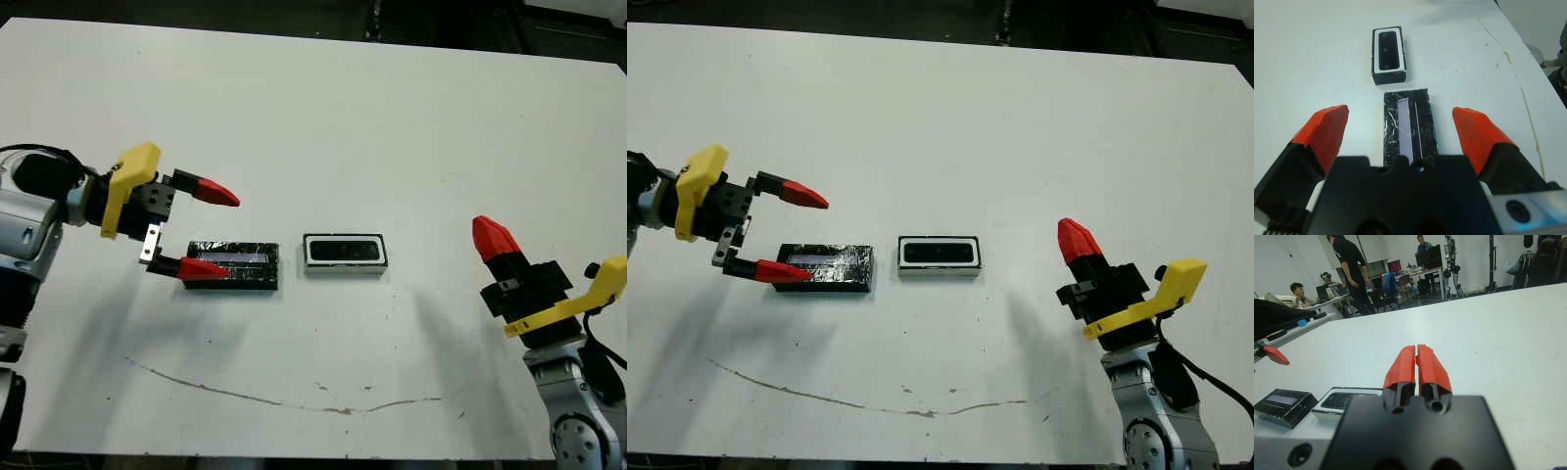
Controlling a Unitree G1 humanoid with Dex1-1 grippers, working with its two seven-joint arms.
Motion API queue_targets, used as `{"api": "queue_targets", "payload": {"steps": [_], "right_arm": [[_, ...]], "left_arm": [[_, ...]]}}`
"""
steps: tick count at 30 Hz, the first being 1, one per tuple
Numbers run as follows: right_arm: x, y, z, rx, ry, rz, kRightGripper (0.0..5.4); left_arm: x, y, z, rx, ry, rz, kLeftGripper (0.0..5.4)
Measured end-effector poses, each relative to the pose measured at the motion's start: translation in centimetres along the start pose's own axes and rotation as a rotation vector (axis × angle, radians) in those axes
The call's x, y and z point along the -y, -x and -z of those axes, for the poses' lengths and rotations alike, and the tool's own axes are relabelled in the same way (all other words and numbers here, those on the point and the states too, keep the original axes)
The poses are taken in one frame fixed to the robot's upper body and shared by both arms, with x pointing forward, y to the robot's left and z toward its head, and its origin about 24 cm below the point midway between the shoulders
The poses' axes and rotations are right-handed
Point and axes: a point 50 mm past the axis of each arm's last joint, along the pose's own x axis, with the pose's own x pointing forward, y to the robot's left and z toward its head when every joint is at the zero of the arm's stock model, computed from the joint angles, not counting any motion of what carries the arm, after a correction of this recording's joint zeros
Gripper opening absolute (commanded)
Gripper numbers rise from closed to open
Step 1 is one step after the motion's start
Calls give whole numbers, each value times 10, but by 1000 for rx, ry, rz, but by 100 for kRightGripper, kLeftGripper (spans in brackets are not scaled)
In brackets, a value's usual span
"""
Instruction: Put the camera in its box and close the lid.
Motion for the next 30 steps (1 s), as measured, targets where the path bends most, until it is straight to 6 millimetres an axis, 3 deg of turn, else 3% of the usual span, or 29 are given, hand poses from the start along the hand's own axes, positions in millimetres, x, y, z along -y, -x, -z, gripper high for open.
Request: {"api": "queue_targets", "payload": {"steps": [14, 30], "right_arm": [[0, 0, 0, 5, -9, -1, 2], [0, 1, 0, 2, -2, 1, 2]], "left_arm": [[3, -19, 21, -47, -17, -18, 540], [5, -27, 22, -179, 22, -31, 540]]}}
